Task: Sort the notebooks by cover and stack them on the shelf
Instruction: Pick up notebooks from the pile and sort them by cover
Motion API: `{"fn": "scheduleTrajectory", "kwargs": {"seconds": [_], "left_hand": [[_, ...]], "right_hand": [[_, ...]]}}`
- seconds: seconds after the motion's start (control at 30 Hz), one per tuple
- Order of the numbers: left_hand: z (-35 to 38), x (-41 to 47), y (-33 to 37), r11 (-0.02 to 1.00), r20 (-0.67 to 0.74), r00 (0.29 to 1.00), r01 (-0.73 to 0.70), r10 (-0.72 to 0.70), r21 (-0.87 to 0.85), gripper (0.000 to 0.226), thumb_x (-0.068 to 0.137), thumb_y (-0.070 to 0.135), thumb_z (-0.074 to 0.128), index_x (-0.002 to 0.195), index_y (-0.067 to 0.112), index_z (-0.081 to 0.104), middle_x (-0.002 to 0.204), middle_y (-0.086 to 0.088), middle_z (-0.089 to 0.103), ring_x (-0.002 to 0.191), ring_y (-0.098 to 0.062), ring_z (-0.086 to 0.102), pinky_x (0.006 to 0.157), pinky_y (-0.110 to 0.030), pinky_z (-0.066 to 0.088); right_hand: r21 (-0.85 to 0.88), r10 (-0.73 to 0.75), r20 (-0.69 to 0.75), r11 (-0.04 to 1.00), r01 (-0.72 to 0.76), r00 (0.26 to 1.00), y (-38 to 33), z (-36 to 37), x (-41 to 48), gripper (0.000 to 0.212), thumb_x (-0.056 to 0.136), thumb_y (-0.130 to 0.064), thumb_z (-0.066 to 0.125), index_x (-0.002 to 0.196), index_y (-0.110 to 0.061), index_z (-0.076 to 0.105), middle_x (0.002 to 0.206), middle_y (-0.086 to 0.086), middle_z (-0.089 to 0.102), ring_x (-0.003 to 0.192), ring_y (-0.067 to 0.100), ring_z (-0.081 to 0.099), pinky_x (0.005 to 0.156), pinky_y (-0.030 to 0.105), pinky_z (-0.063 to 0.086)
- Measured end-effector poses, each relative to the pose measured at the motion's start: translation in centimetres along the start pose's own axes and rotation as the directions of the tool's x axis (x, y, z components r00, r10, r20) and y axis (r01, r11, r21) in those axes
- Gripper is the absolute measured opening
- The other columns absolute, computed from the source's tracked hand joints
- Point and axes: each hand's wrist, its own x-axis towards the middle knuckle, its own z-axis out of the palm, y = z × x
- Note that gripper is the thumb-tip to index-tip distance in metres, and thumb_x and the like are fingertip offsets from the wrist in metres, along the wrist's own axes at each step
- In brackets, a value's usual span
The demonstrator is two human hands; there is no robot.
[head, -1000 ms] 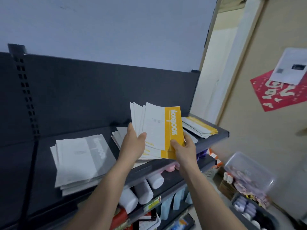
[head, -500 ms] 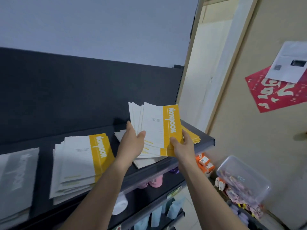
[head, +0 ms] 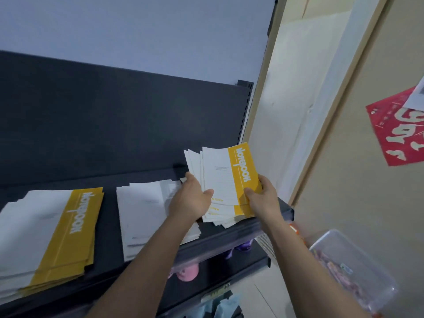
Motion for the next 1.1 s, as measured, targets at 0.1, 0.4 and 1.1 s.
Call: {"fn": "scheduleTrajectory", "kwargs": {"seconds": [0.1,0.4,1.1], "left_hand": [[1.1,1.6,0.4,0.991,0.037,0.999,0.021,-0.026,0.135,0.077,0.096,0.042,0.049,0.151,0.003,0.011,0.141,-0.011,0.047,0.125,-0.03,0.049,0.094,-0.039,0.046],[3.4,2.7,0.3,0.918,0.079,0.996,0.011,-0.046,0.396,0.043,0.093,0.047,0.045,0.116,0.011,0.047,0.087,0.003,0.053,0.084,-0.02,0.054,0.069,-0.031,0.042],[-8.2,-12.5,-4.6,0.67,-0.558,0.829,0.39,0.043,0.631,0.035,0.092,0.033,0.048,0.124,0.02,0.052,0.122,-0.001,0.054,0.116,-0.025,0.049,0.089,-0.036,0.038]], "right_hand": [[-0.104,0.016,0.02,0.995,-0.014,1.0,0.8,0.0,2.1,0.032,0.091,-0.007,0.053,0.114,-0.029,0.051,0.099,-0.009,0.061,0.103,0.021,0.06,0.094,0.043,0.05],[-0.569,0.059,0.145,0.822,0.035,0.988,3.5,-0.1,5.6,0.039,0.085,-0.021,0.052,0.123,-0.014,0.054,0.12,0.01,0.061,0.116,0.033,0.049,0.092,0.038,0.046],[-0.14,-0.737,0.501,0.448,0.883,0.454,-3.6,8.0,-5.4,0.044,0.068,-0.015,0.065,0.11,-0.003,0.067,0.108,0.014,0.066,0.092,0.036,0.063,0.073,0.044,0.053]]}}
